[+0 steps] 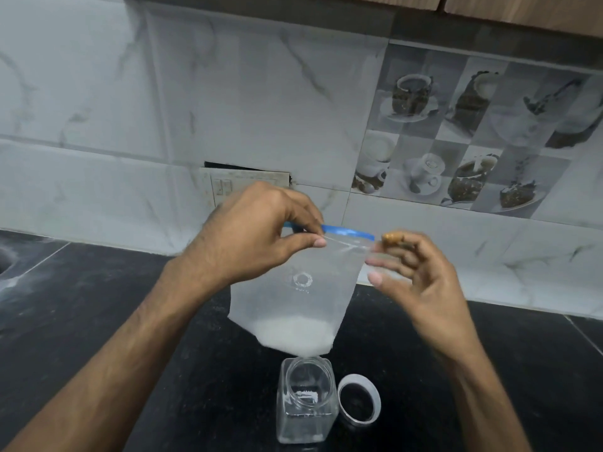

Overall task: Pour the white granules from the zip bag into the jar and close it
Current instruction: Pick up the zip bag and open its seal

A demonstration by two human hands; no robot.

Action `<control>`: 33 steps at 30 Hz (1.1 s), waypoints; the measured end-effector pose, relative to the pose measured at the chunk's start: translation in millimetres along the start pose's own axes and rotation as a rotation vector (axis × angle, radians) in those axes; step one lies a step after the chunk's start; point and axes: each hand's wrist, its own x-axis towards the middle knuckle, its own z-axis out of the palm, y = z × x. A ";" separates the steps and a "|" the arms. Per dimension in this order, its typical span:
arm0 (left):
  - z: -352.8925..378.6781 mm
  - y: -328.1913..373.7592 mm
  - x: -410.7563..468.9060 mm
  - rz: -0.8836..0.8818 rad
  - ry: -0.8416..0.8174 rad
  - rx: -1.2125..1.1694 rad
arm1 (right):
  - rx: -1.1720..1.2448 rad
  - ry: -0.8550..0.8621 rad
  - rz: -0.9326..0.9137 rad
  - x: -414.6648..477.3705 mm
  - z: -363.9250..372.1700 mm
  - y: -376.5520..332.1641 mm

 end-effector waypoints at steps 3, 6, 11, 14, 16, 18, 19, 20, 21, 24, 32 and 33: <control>0.6 4.2 1.7 0.019 0.019 0.055 | 0.027 0.052 0.279 -41.1 -5.3 48.7; 1.0 6.3 4.1 0.027 0.038 0.066 | 0.005 0.010 0.455 -73.8 3.1 85.0; 5.1 9.6 6.8 0.027 0.075 0.031 | -0.003 0.043 0.412 -75.5 15.1 91.6; 9.4 11.7 5.8 0.003 0.112 -0.008 | 0.031 0.087 0.301 -64.7 23.0 83.0; 11.3 13.5 3.9 -0.008 0.136 -0.025 | 0.081 0.133 0.241 -62.0 28.5 78.2; 11.1 14.2 0.8 -0.018 0.155 -0.023 | 0.100 0.188 0.208 -63.7 32.3 76.3; 10.4 14.2 -1.4 -0.024 0.161 -0.022 | 0.092 0.208 0.196 -65.0 33.6 76.1; 9.4 13.9 -3.8 -0.031 0.164 -0.023 | 0.076 0.214 0.182 -66.3 33.7 75.9; 8.4 13.8 -6.2 -0.036 0.165 -0.022 | 0.064 0.207 0.165 -67.3 33.4 75.4; 5.9 15.4 -11.6 -0.035 0.163 -0.001 | 0.069 0.158 0.152 -70.9 38.5 73.4; -2.6 12.6 -21.0 -0.075 0.172 0.002 | 0.029 0.329 0.128 -63.8 48.8 72.7; -3.3 10.3 -23.3 -0.087 0.168 -0.001 | -0.001 0.316 0.108 -62.2 46.4 70.2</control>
